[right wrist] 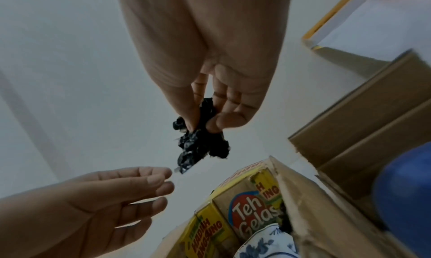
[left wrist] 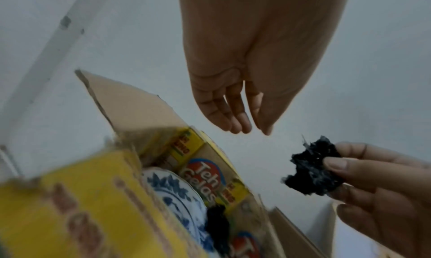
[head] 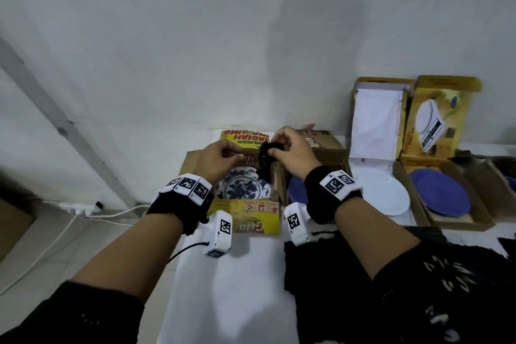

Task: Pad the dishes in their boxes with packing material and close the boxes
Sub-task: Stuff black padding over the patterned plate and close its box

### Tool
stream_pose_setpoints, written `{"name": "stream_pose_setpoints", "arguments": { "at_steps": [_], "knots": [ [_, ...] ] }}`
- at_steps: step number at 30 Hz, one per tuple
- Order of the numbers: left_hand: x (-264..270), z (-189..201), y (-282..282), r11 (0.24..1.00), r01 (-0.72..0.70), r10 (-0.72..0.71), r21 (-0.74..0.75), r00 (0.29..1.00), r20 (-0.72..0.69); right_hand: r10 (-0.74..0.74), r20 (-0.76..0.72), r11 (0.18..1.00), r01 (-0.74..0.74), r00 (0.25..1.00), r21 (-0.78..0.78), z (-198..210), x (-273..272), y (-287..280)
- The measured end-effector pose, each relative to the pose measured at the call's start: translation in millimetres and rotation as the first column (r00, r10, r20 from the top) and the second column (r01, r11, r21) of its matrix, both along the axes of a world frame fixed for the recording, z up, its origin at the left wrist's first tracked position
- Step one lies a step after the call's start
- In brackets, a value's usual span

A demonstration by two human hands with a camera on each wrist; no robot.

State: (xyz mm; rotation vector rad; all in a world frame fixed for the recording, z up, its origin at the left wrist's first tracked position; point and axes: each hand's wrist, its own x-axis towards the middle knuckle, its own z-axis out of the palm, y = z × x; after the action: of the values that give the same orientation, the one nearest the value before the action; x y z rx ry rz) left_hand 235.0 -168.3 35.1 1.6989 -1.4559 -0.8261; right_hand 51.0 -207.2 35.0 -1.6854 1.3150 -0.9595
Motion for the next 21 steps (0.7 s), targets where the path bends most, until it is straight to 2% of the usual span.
{"name": "stream_pose_setpoints", "arguments": {
  "at_steps": [2, 5, 9, 11, 15, 18, 21],
  "knots": [
    [28, -7, -13, 0.998, -0.058, 0.055, 0.029, 0.993, 0.108, 0.033, -0.072, 0.999, -0.035, 0.997, -0.019, 2, 21, -11],
    [53, -20, -28, 0.991, -0.087, 0.059, 0.097, 0.963, 0.263, 0.022, -0.156, 0.999, -0.018, 0.987, 0.026, -6, 51, -28],
    [67, -37, -35, 0.981, -0.091, 0.035, 0.174, 0.952, 0.303, 0.107, -0.308, 0.991, -0.077, 0.945, 0.110, -22, 82, -42],
    [71, -44, -38, 0.977, -0.066, 0.009, 0.201, 0.962, 0.272, 0.192, -0.423, 0.980, -0.150, 0.885, 0.130, -28, 91, -45],
    [78, -58, -45, 0.969, -0.037, 0.000, 0.245, 0.989, 0.147, 0.383, -0.509, 0.923, -0.294, 0.771, 0.250, -33, 104, -49],
    [81, -62, -49, 0.961, -0.014, 0.004, 0.275, 0.999, 0.036, 0.550, -0.574, 0.835, -0.395, 0.607, 0.383, -36, 115, -58],
    [82, -64, -50, 0.958, -0.008, 0.022, 0.286, 0.999, -0.047, 0.651, -0.617, 0.758, -0.411, 0.441, 0.506, -38, 121, -64]
  ]
}}
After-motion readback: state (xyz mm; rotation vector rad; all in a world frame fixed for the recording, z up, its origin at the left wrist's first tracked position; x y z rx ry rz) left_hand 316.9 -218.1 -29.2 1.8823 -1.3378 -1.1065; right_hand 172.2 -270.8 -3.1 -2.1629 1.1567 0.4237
